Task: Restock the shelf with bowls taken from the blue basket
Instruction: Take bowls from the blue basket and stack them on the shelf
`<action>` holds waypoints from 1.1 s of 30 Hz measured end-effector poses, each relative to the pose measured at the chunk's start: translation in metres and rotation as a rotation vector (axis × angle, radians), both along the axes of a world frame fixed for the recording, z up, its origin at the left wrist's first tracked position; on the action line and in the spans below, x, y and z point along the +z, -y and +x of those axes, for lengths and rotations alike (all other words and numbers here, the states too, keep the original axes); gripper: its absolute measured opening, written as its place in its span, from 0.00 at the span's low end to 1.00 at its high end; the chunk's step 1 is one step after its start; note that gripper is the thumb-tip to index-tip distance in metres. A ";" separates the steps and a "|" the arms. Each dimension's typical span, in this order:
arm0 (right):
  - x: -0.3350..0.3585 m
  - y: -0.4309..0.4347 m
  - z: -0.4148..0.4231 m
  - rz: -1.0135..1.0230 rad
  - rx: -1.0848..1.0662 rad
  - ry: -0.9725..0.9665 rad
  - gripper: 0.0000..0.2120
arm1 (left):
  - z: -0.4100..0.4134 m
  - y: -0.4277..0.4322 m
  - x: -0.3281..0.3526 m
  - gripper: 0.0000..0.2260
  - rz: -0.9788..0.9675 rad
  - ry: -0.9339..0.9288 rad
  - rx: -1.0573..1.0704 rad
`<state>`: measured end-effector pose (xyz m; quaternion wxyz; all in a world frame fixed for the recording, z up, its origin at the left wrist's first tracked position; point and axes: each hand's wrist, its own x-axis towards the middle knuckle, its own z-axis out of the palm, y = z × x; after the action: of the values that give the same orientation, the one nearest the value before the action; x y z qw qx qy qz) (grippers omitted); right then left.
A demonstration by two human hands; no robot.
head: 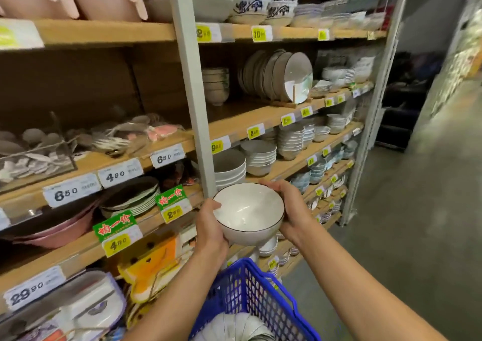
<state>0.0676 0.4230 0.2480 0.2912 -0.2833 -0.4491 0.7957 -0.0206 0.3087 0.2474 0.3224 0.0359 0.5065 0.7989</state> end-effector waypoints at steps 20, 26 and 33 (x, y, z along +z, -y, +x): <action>0.050 -0.243 0.111 0.125 0.003 -0.008 0.14 | 0.121 -0.250 0.051 0.14 0.075 -0.038 0.083; 0.069 -0.291 0.092 0.083 -0.014 -0.002 0.14 | 0.106 -0.294 0.068 0.10 0.050 -0.036 0.035; 0.091 -0.336 0.035 0.097 0.062 0.005 0.14 | 0.048 -0.340 0.085 0.09 0.073 -0.089 0.117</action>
<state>0.1024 0.7593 0.3392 0.2789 -0.2569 -0.4962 0.7810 0.0279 0.6487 0.3320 0.2509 0.0536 0.4921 0.8319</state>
